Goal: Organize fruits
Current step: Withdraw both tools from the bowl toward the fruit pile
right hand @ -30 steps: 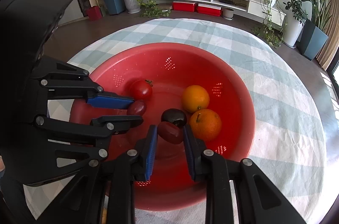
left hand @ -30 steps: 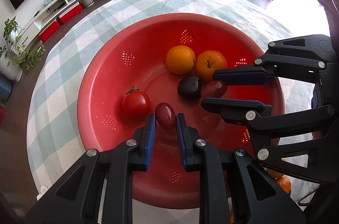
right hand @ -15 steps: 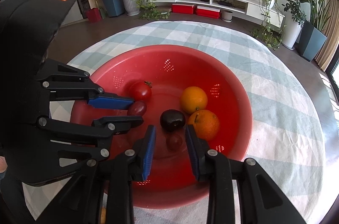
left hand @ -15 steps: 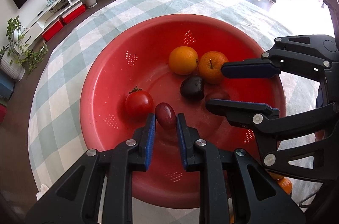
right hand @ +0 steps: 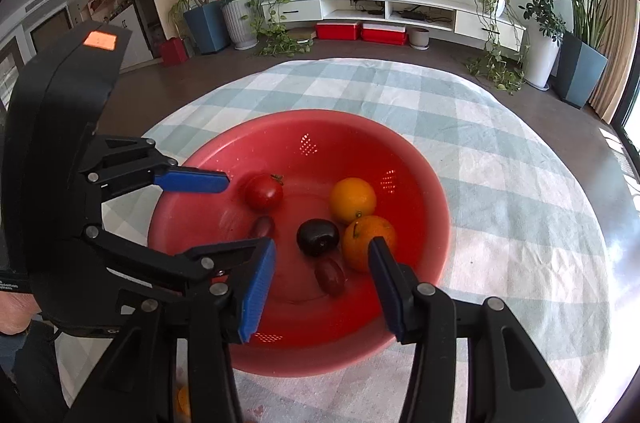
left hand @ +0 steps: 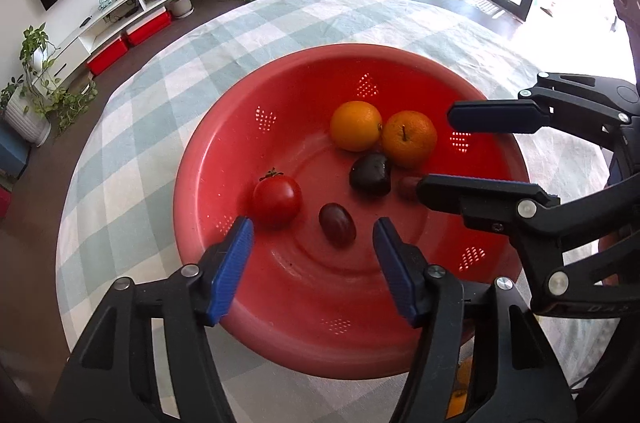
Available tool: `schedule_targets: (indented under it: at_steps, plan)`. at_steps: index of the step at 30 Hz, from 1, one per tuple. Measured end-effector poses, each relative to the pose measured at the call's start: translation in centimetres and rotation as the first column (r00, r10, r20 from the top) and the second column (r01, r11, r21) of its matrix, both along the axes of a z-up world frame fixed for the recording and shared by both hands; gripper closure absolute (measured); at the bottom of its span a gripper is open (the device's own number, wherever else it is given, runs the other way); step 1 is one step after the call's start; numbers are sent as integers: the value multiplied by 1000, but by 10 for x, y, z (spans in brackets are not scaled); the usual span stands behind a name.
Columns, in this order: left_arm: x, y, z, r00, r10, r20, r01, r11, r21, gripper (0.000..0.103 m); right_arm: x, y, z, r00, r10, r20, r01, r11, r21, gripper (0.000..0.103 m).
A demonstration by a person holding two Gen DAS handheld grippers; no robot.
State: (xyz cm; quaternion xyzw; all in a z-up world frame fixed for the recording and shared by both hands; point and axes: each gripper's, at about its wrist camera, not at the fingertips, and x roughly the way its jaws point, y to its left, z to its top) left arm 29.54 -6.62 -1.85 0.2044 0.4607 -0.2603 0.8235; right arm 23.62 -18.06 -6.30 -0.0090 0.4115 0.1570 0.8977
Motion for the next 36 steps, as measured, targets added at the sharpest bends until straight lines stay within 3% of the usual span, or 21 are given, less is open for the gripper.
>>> schedule_targets:
  at_steps: [2, 6, 9, 11, 16, 21, 29, 36]
  plan:
    - [-5, -2, 3, 1000, -7, 10, 7, 1000, 1, 25, 0, 0, 1, 1000, -3, 7, 3, 1000, 4, 50]
    - [-16, 3, 11, 1000, 5, 18, -4, 1000, -26, 22, -4, 2, 8, 999, 11, 42, -12, 1000, 14, 48]
    - [-31, 15, 24, 999, 32, 42, -29, 998, -64, 10, -9, 0, 15, 996, 21, 83, -26, 998, 54, 39]
    - [-44, 26, 34, 997, 57, 56, -51, 994, -101, 9, -16, -5, 22, 994, 23, 108, -33, 995, 96, 27]
    - [-90, 61, 48, 992, 112, 60, -97, 972, -215, 5, -42, -14, 35, 989, 0, 145, -26, 984, 178, 19]
    - [-136, 90, 35, 985, 172, 6, -163, 943, -291, 1, -83, -18, 34, 987, -29, 161, -8, 973, 230, 17]
    - [-185, 104, 10, 967, 250, -44, -248, 897, -367, 1, -151, -22, 2, 993, -94, 78, 67, 952, 300, 16]
    - [-205, 85, 2, 972, 233, -25, -228, 913, -338, 0, -189, -21, -22, 992, -125, -11, 122, 942, 313, 15]
